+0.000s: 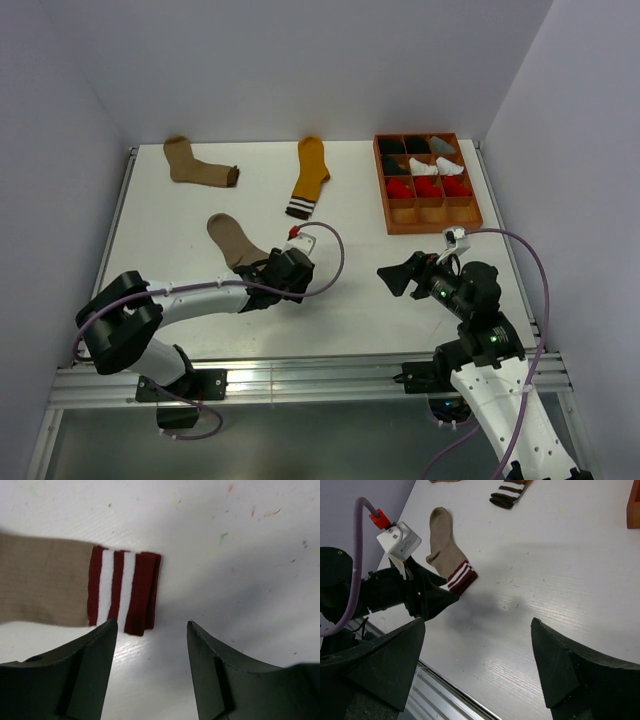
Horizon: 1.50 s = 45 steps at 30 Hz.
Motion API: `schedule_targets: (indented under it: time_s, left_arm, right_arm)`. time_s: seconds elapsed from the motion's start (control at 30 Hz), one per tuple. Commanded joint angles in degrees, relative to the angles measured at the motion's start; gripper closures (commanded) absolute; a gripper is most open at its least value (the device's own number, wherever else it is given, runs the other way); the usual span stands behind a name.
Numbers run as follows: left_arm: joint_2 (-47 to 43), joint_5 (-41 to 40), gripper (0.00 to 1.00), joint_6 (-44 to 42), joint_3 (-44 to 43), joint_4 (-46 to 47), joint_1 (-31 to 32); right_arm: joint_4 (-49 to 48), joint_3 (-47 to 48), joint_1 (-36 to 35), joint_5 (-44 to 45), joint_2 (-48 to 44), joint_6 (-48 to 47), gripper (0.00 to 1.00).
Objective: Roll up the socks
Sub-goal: Move the sock to the center of the board, then roll the sock at the center of the board.
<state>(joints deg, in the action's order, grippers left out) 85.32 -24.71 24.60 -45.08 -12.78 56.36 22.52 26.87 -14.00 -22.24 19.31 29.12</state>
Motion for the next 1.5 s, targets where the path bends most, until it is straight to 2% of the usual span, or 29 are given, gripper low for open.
schedule_targets:
  time_s: [0.0, 0.27, 0.43, 0.53, 0.7, 0.83, 1.03, 1.47]
  left_arm:
    - [0.02, 6.41, 0.37, -2.54, 0.34, 10.04, -2.39]
    - [8.8, 12.22, 0.38, -2.72, -2.73, 12.16, -4.24]
    - [14.51, 18.63, 0.38, -2.28, -6.77, 14.62, -4.15]
    - [17.41, 19.79, 0.39, -2.45, -10.81, 14.36, -3.37]
    - [17.08, 12.33, 0.39, -3.24, -17.31, 10.32, -0.2]
    - [11.91, 4.42, 0.4, -4.47, -17.33, 8.56, 1.47]
    - [11.27, -2.61, 0.42, -4.91, -16.09, 6.01, 3.76]
    - [18.12, -1.92, 0.47, -5.0, -16.18, 7.42, 4.99]
  right_arm:
    - [-1.78, -0.42, -0.41, -0.35, 0.55, 0.14, 0.07]
    - [-0.99, -0.15, -0.41, 1.14, 0.2, -0.29, 0.07]
    - [-0.38, 0.55, -0.41, 1.85, 0.03, -0.38, 0.08]
    - [0.33, 1.16, -0.41, 2.55, 0.03, -0.73, 0.08]
    - [1.99, 2.22, -0.41, 3.52, -0.41, -1.52, 0.08]
    - [2.61, 2.13, -0.41, 5.62, -2.16, -1.62, 0.09]
    - [1.82, 1.25, -0.41, 6.86, -3.58, -0.47, 0.09]
    - [1.82, 0.46, -0.41, 7.21, -3.93, 0.58, 0.11]
